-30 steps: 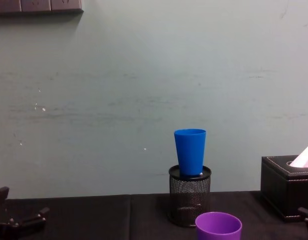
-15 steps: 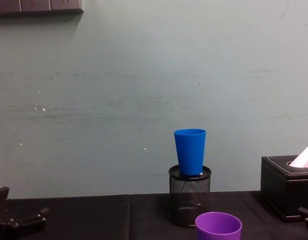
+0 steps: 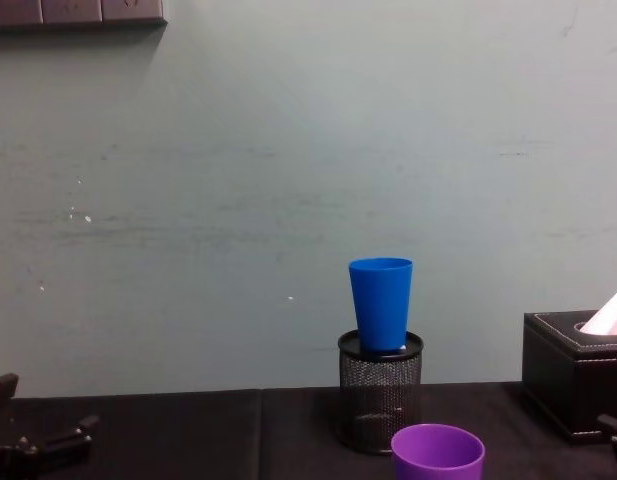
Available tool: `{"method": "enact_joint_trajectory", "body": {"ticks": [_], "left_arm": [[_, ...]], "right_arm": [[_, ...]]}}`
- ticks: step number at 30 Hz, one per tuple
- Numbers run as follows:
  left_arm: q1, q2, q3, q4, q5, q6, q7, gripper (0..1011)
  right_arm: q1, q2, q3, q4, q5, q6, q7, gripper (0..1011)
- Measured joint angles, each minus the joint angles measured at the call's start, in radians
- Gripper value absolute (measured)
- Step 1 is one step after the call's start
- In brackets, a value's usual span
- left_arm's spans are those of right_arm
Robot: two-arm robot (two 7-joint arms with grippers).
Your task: Pick up one cup with a gripper and tap it against the other cup.
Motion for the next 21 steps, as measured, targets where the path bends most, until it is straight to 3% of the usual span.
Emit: {"method": "enact_joint_trajectory", "body": {"ticks": [10, 15, 18, 21], "left_arm": [[0.000, 0.000, 0.000, 0.000, 0.000, 0.000, 0.000, 1000], [0.000, 0.000, 0.000, 0.000, 0.000, 0.000, 0.000, 1000], [0.000, 0.000, 0.000, 0.000, 0.000, 0.000, 0.000, 1000], [0.000, 0.000, 0.000, 0.000, 0.000, 0.000, 0.000, 1000]], "right_arm": [[-0.030, 0.025, 0.027, -0.044, 0.000, -0.051, 0.037, 1003], [-0.077, 0.056, 0.058, -0.101, 0.033, -0.083, 0.087, 1003], [-0.103, 0.076, 0.066, -0.117, 0.090, -0.096, 0.166, 1003], [-0.120, 0.093, 0.066, -0.115, 0.177, -0.102, 0.292, 1003]]}}
